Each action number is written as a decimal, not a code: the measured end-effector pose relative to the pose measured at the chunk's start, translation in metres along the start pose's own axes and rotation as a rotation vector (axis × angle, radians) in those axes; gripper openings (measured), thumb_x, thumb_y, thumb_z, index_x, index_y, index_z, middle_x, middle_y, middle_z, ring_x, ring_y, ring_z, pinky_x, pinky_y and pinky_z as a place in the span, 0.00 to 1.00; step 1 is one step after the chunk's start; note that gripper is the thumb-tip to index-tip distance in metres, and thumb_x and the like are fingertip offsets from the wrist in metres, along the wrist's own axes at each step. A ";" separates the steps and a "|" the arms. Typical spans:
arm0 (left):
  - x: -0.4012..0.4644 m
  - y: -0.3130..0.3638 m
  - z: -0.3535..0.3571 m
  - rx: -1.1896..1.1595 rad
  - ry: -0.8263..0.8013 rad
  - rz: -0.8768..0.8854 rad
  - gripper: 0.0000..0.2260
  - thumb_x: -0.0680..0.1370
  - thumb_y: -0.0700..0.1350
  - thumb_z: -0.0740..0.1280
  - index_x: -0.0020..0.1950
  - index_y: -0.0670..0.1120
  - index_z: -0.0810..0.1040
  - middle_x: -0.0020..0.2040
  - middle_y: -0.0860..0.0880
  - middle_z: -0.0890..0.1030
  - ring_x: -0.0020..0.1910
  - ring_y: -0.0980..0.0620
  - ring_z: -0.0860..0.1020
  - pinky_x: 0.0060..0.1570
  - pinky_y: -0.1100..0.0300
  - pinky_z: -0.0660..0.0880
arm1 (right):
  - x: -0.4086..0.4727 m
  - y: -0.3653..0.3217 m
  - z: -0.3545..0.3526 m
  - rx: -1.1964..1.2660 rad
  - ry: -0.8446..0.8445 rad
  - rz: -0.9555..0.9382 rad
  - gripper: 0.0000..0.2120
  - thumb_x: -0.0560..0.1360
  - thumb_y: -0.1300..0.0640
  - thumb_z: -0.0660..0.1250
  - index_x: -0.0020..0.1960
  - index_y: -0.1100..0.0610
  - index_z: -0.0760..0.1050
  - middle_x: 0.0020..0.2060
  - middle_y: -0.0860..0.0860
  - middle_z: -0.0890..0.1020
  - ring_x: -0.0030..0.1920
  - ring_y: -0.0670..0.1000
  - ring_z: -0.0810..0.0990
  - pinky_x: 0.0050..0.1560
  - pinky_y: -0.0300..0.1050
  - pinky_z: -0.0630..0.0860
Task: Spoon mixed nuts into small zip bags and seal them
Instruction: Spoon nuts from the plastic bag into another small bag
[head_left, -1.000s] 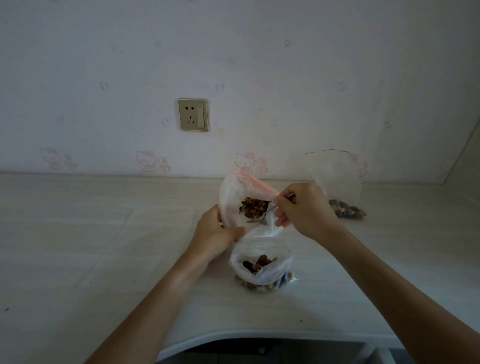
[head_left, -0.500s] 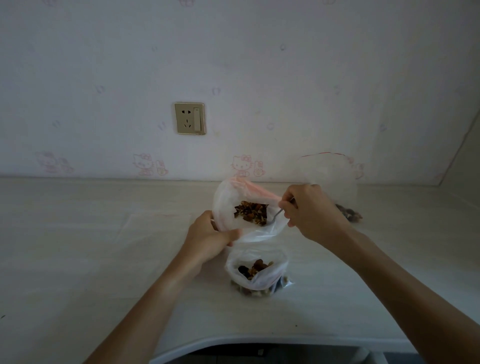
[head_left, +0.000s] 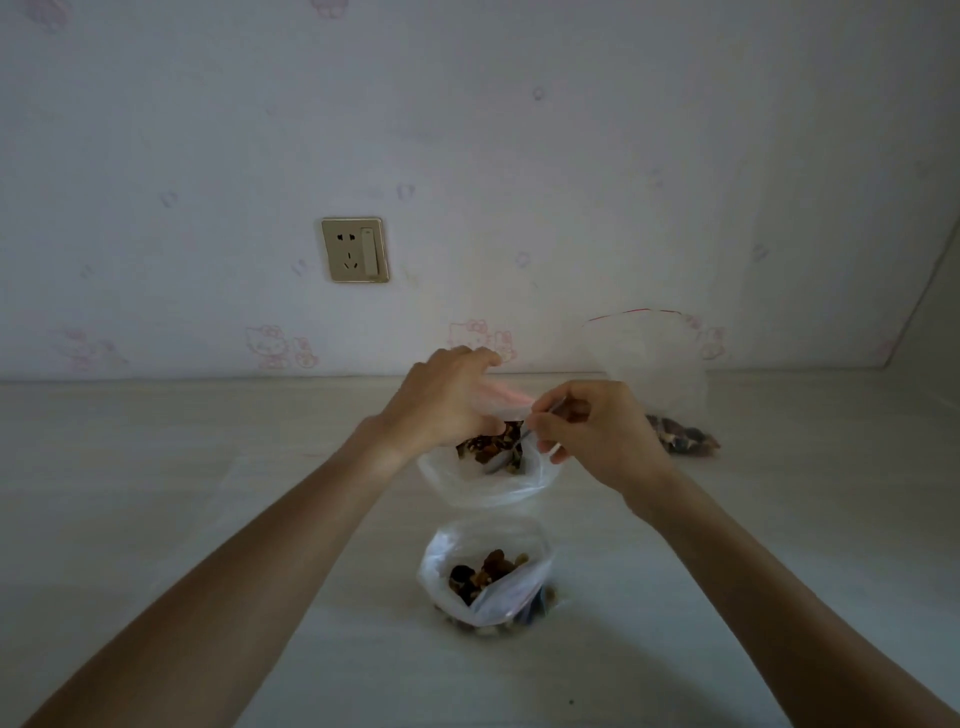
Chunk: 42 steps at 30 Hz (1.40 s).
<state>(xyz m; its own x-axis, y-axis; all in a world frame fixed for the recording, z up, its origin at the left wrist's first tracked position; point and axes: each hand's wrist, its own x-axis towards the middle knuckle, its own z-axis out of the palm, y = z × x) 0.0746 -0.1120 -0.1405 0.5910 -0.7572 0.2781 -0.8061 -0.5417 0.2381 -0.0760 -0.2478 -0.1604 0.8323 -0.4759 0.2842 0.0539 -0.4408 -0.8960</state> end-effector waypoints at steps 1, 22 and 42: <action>0.007 0.004 0.002 0.069 -0.022 0.017 0.36 0.71 0.59 0.79 0.76 0.51 0.72 0.70 0.50 0.78 0.67 0.48 0.76 0.65 0.49 0.73 | 0.001 0.005 0.003 0.045 0.010 0.007 0.05 0.78 0.63 0.72 0.44 0.57 0.84 0.33 0.53 0.86 0.34 0.50 0.85 0.37 0.42 0.84; -0.003 -0.015 0.040 0.107 0.271 -0.057 0.17 0.87 0.55 0.56 0.55 0.46 0.80 0.44 0.50 0.79 0.41 0.47 0.79 0.41 0.50 0.78 | -0.002 0.040 0.008 -0.248 0.372 -0.411 0.09 0.85 0.59 0.61 0.50 0.57 0.79 0.34 0.48 0.83 0.31 0.42 0.80 0.32 0.51 0.81; -0.013 -0.028 0.050 -0.010 0.415 -0.073 0.17 0.85 0.57 0.60 0.61 0.48 0.82 0.47 0.51 0.79 0.41 0.50 0.79 0.39 0.53 0.78 | 0.000 0.047 0.007 -0.551 0.349 -0.470 0.12 0.85 0.58 0.60 0.53 0.63 0.81 0.39 0.54 0.83 0.33 0.54 0.79 0.31 0.55 0.78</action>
<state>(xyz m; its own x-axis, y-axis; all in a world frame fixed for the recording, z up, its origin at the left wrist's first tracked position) 0.0886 -0.1052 -0.1968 0.6099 -0.5046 0.6111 -0.7625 -0.5837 0.2791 -0.0697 -0.2628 -0.2046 0.5651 -0.3177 0.7614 -0.0001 -0.9229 -0.3851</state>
